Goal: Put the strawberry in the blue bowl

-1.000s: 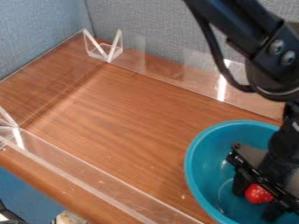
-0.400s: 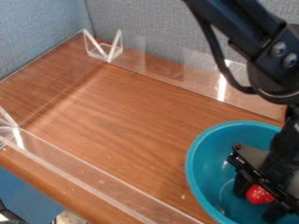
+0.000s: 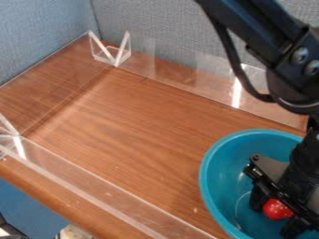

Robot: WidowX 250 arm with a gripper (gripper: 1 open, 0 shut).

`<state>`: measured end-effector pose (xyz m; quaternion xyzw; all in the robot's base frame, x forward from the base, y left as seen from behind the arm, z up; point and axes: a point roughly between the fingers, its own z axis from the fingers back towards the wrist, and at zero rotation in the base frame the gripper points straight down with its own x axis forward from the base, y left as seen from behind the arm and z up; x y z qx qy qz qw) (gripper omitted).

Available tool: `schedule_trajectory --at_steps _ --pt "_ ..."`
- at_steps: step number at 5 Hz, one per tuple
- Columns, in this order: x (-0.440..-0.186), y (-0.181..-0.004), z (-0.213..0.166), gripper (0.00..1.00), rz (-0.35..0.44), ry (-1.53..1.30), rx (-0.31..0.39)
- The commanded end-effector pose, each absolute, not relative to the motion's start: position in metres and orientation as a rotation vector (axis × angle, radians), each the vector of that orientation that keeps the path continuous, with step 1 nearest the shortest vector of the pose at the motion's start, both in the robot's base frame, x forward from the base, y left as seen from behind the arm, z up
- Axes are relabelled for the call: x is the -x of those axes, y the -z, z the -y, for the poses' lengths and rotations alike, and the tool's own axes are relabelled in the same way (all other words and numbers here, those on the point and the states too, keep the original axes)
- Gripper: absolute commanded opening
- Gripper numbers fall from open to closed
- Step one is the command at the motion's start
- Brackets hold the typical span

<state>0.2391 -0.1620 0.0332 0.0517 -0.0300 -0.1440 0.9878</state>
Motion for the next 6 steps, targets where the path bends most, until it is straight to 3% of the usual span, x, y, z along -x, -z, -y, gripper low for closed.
schedule_trajectory --at_steps 1,6 --pt "-0.2402 -0.0483 0.1684 0.00 0.108 0.308 -0.087" --pt "-0.2408 -0.0553 0.1677 0.00 0.130 0.304 -0.089"
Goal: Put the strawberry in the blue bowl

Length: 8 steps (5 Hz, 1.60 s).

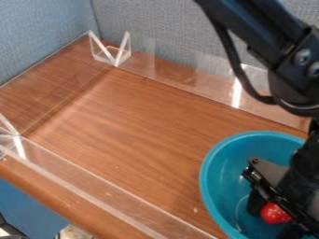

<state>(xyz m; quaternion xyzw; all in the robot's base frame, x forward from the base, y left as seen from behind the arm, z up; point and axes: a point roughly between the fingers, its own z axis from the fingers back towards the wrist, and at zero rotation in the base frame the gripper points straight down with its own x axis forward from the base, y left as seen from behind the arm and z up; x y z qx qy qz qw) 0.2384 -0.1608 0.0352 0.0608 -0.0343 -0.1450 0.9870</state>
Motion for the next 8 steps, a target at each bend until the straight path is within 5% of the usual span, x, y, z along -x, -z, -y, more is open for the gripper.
schedule_trajectory --at_steps 1,8 --pt "-0.2408 -0.0560 0.1675 0.00 0.133 0.303 -0.088" --pt "-0.2418 -0.0590 0.1651 0.00 0.145 0.285 -0.069"
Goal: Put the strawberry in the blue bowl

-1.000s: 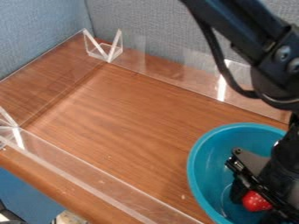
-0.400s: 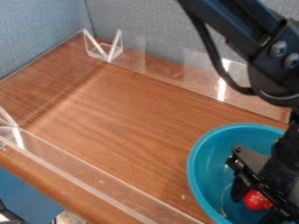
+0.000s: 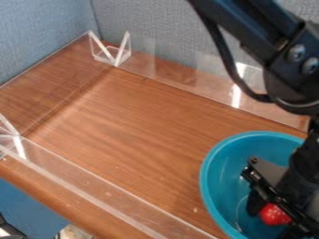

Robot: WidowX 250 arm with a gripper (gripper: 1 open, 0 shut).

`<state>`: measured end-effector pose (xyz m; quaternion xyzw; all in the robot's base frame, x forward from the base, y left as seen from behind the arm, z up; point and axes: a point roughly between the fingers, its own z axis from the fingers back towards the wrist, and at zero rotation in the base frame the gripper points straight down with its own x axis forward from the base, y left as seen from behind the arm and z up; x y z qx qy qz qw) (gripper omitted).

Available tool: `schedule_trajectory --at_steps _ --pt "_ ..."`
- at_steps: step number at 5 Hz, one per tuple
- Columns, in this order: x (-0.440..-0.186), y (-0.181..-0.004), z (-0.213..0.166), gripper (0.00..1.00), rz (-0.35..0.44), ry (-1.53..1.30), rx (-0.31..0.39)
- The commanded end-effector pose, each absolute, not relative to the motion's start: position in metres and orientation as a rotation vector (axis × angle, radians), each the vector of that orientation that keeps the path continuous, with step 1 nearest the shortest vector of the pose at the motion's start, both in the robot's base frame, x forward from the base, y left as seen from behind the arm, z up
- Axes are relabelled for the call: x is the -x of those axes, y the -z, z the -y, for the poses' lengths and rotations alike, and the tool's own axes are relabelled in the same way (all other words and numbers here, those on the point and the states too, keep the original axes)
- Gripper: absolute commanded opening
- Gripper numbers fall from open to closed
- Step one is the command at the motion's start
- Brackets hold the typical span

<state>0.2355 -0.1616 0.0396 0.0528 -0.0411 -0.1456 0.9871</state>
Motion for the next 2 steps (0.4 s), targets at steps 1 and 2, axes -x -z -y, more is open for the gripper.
schedule_trajectory --at_steps 1,2 --pt "-0.2419 -0.0581 0.1649 0.00 0.145 0.283 -0.067" --pt "-0.2421 -0.0569 0.1648 0.00 0.144 0.282 -0.067"
